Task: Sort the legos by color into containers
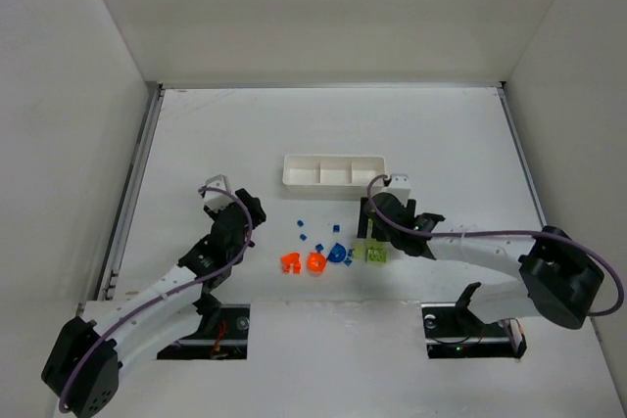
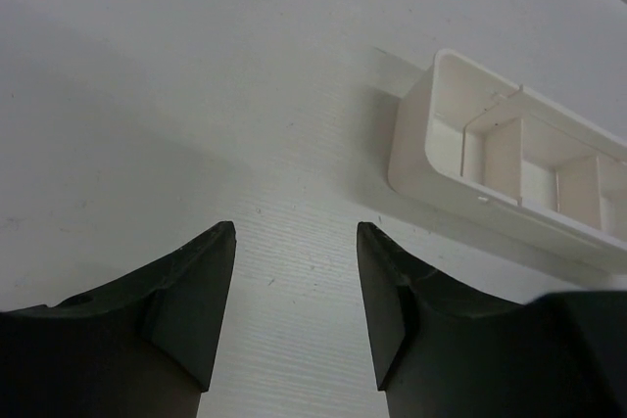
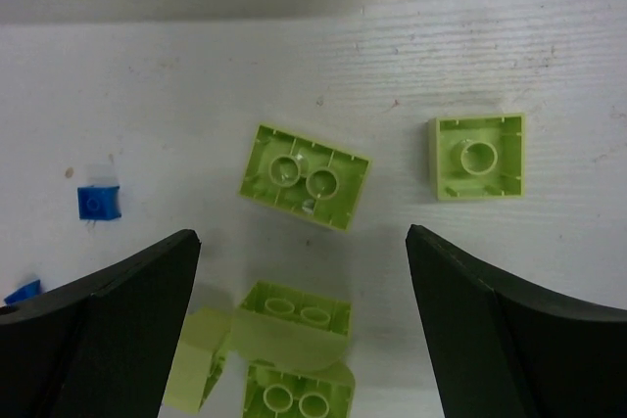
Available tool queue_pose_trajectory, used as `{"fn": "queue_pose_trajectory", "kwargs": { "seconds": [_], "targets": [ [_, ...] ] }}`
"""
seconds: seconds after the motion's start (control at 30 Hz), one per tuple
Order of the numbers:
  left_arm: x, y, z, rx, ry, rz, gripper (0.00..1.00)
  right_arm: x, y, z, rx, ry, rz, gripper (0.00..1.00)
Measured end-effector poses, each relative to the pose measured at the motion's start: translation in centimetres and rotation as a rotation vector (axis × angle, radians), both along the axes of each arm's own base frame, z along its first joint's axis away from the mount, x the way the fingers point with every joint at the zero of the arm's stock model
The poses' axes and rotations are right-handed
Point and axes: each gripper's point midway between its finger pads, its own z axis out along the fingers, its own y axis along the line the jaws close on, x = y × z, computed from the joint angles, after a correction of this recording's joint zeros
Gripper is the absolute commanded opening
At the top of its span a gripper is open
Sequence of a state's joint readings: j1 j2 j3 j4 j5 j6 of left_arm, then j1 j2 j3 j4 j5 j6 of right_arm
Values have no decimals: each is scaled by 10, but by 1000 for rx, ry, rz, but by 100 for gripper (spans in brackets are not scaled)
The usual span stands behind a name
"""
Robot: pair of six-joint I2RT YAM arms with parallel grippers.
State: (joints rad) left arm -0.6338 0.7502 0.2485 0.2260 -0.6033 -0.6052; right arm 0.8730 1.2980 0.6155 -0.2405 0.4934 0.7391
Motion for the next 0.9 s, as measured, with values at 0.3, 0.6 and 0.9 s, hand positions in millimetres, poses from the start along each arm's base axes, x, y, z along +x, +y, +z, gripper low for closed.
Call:
{"fn": "queue_pose_trajectory", "kwargs": {
  "seconds": [0.3,0.6,0.9],
  "targets": [
    [2,-3,-2,0,-10,-6,54,28,-1,-19,-3,21,-55,67],
    [5,-5,-3,2,-17,-8,54,35,4,-5,15,-9,-42,47],
    [6,-6,-11,16,4,-10,55,85,62,113,175,-234,45,47]
  ]
}}
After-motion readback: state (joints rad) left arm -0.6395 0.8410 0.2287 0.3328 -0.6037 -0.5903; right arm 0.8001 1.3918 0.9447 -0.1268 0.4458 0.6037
